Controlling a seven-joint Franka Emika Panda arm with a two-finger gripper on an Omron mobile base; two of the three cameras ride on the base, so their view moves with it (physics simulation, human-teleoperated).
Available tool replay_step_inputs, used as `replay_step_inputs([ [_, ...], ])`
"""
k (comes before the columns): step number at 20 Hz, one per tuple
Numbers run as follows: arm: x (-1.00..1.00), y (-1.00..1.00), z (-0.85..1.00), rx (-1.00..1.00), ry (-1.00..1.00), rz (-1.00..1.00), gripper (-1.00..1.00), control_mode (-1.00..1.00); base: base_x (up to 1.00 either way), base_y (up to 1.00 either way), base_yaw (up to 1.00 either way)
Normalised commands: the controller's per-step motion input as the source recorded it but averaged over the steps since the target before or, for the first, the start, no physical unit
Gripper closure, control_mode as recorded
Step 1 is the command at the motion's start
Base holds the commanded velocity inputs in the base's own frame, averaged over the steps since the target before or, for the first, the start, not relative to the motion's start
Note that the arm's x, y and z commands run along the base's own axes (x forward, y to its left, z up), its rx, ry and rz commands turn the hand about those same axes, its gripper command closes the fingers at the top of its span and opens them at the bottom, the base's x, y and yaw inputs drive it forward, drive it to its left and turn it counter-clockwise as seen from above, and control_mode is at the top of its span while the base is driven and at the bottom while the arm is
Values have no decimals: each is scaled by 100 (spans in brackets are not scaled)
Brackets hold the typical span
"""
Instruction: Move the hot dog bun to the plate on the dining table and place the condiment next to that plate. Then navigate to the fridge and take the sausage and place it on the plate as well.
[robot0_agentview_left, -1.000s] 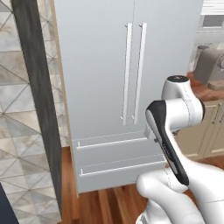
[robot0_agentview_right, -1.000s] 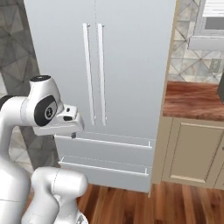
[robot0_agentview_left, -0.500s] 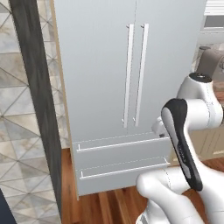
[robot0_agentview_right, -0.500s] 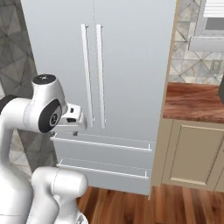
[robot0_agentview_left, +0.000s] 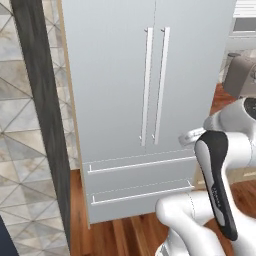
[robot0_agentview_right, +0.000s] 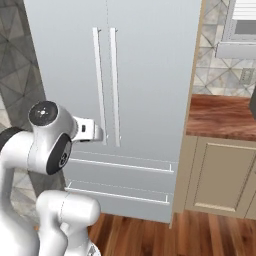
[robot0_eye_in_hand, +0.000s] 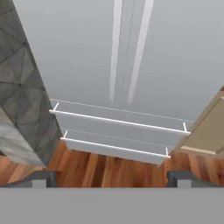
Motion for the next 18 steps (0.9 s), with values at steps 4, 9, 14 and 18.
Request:
replay_step_inputs([
  [4, 71, -18, 39, 3, -10, 0, -100, -100, 0, 0, 0],
  [9, 67, -4, 21, 4, -2, -1, -100, -100, 0, 0, 0],
  [14, 74, 0, 0, 2, 1, -5, -100, -100, 0, 0, 0],
  [18, 88, 0, -8, 2, 7, -4, -100, -100, 0, 0, 0],
])
